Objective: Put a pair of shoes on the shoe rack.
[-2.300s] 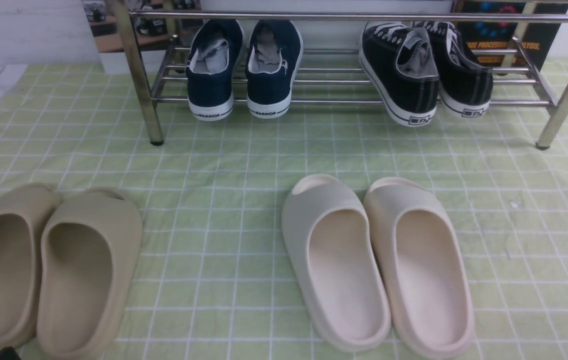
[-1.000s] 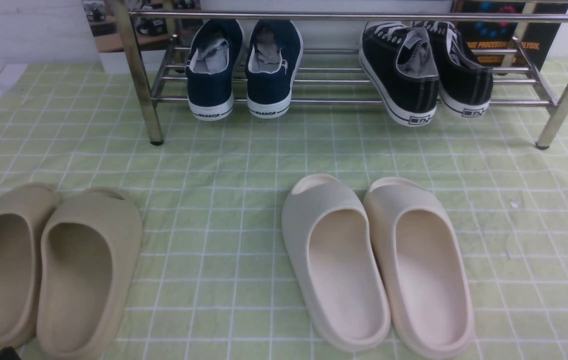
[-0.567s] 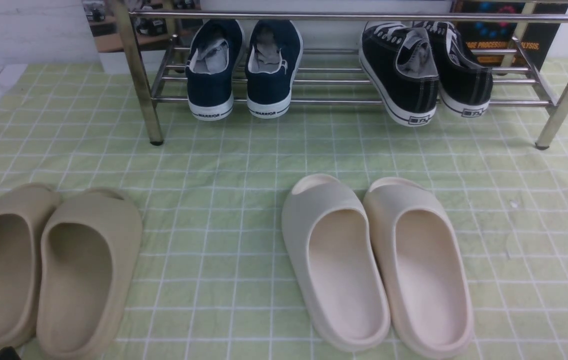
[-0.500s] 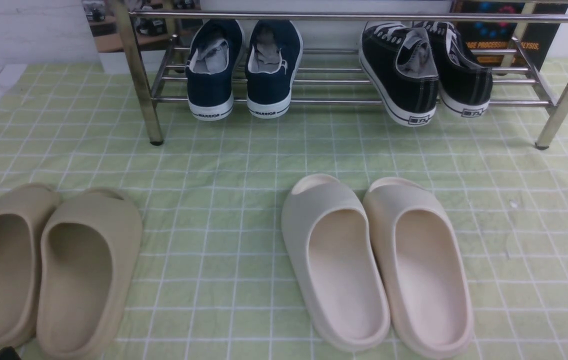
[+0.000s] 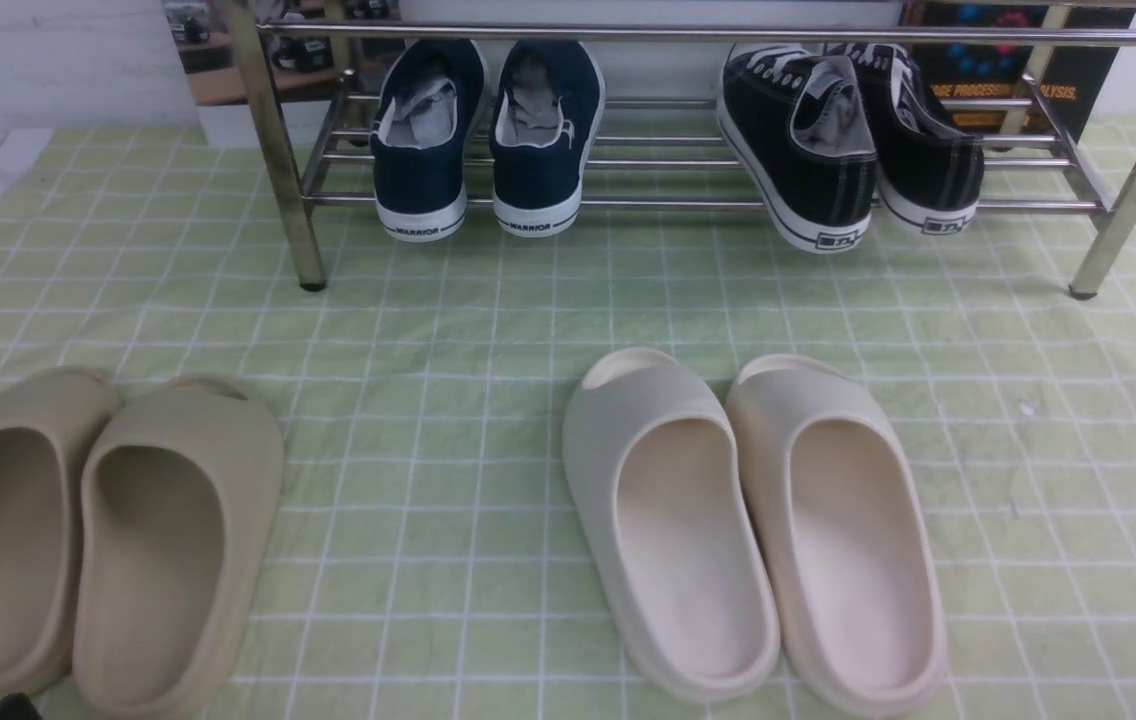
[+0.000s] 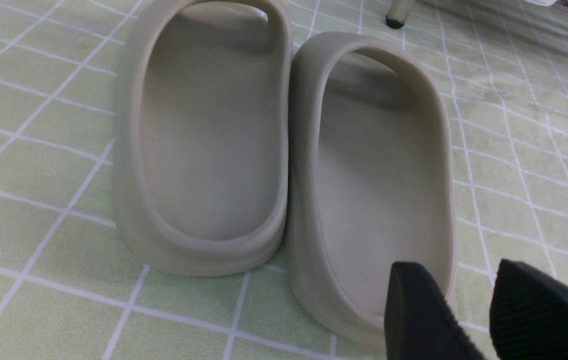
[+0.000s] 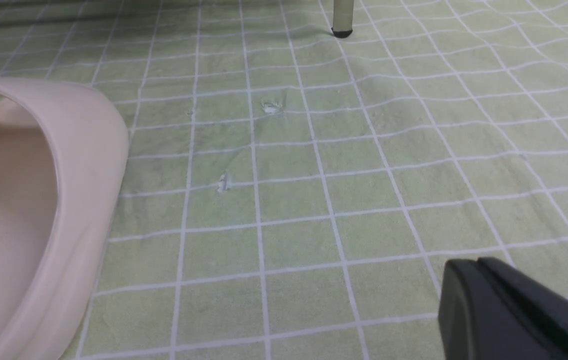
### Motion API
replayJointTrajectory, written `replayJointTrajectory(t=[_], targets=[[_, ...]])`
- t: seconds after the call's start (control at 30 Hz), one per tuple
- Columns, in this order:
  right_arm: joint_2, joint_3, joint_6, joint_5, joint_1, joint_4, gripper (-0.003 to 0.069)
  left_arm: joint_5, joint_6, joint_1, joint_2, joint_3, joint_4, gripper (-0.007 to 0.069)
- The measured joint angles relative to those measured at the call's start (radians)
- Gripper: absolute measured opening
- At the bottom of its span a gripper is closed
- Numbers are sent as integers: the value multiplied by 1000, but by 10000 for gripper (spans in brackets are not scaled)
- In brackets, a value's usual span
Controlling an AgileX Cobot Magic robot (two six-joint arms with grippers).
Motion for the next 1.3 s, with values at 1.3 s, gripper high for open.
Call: replayJointTrajectory(t=[1.3], targets=[[0,0,1,0,0,0,54,0,0,0,0,0,0,239]])
